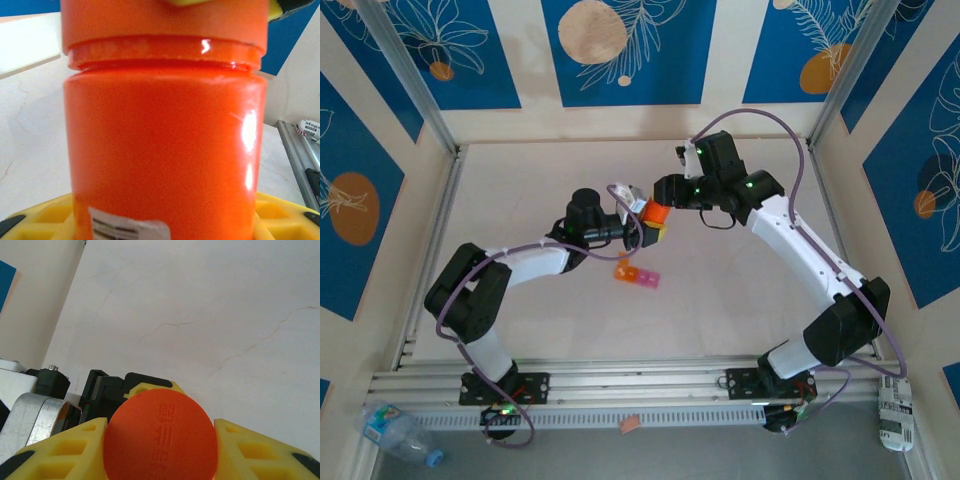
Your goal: Sort the pills into containers
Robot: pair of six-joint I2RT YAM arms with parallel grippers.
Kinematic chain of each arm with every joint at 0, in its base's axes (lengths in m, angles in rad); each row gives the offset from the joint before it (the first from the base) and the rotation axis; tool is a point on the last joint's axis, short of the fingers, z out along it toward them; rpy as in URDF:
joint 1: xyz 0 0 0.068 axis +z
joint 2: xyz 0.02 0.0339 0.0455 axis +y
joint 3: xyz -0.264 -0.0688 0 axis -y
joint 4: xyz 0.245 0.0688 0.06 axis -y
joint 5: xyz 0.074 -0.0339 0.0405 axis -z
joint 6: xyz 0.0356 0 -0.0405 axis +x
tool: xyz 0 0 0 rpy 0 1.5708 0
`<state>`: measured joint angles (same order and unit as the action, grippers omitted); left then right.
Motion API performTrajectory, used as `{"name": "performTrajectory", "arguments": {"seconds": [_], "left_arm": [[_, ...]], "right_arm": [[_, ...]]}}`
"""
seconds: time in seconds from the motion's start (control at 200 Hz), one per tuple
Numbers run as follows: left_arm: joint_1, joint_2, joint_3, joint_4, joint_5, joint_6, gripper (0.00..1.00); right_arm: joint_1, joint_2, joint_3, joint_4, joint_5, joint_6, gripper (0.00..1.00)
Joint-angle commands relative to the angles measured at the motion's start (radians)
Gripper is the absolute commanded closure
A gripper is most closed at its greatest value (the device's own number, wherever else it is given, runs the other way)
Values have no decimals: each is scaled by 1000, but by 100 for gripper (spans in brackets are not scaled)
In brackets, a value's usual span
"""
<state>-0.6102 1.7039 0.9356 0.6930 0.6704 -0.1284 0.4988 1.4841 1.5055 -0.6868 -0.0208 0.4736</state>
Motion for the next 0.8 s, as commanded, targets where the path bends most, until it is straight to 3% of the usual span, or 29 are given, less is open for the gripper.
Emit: {"name": "performTrajectory", "arguments": {"seconds": [0.0,0.14,0.235,0.385,0.505,0.795], "left_arm": [[-6,-40,34,141,-16,-9,100],[0,-32,30,126,17,-9,100],[6,-24,33,134,57,-29,100],[19,-4,52,184,159,-106,100],[23,7,67,198,217,-154,100],[26,16,81,194,257,-178,100]], "right_arm": [[-19,20,62,-125,-91,-2,50],[-90,-7,156,-155,-218,-60,28],[-118,-30,194,-169,-265,-120,18],[-168,-31,211,-186,-385,-264,15],[-179,-6,223,-225,-405,-372,15],[-156,52,256,-277,-420,-430,14]]}}
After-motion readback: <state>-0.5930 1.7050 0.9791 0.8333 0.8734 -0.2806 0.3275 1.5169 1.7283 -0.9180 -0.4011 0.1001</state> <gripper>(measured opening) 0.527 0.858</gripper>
